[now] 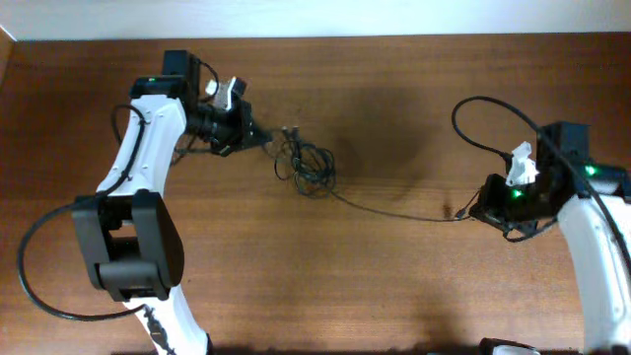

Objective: Untangle cables

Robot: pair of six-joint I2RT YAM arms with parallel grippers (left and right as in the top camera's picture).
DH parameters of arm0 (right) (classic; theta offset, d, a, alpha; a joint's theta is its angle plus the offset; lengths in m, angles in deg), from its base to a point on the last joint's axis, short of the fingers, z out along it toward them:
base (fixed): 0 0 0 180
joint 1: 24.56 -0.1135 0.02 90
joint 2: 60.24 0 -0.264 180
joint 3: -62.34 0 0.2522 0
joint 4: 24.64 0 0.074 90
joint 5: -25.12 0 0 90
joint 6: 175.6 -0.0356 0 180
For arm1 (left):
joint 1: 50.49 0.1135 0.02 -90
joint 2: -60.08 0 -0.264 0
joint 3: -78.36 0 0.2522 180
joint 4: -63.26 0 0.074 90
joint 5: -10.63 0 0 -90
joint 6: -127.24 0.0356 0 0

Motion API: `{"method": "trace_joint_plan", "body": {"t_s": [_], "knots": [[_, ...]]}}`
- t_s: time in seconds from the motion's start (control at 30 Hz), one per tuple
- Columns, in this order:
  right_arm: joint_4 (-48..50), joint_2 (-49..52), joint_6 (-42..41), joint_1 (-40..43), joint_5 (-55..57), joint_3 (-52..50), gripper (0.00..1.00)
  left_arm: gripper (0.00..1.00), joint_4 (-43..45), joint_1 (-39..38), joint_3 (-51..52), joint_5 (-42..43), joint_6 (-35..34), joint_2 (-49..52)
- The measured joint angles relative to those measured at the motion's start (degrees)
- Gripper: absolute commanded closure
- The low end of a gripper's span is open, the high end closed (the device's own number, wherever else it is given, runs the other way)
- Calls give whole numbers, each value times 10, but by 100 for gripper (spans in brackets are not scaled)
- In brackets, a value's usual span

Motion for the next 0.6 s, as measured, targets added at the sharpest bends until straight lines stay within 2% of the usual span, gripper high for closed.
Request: {"method": "trace_joint_plan", "body": {"t_s": [0.07, 0.13, 0.2, 0.27, 0.33, 0.47, 0.57, 0.6], "knots": [[2, 64, 0, 0, 5, 0, 96, 100, 0, 10, 1, 136, 108, 0], [2, 123, 0, 0, 9, 0, 96, 100, -4, 13, 1, 169, 158, 0], [0, 163, 0, 0, 11, 0, 96, 100, -20, 12, 1, 140, 178, 0], [2, 205, 0, 0, 11, 0, 96, 100, -43, 5, 2, 49, 172, -1], [3, 221, 0, 0, 12, 0, 96, 99, -52, -9, 2, -61, 134, -1], [3, 221, 0, 0, 12, 0, 96, 43, -52, -36, 2, -180, 80, -1], [5, 221, 0, 0, 12, 0, 95, 38, -67, -44, -10, -225, 57, -1], [7, 221, 0, 0, 12, 0, 95, 33, -85, -41, -28, -240, 43, -1]]}}
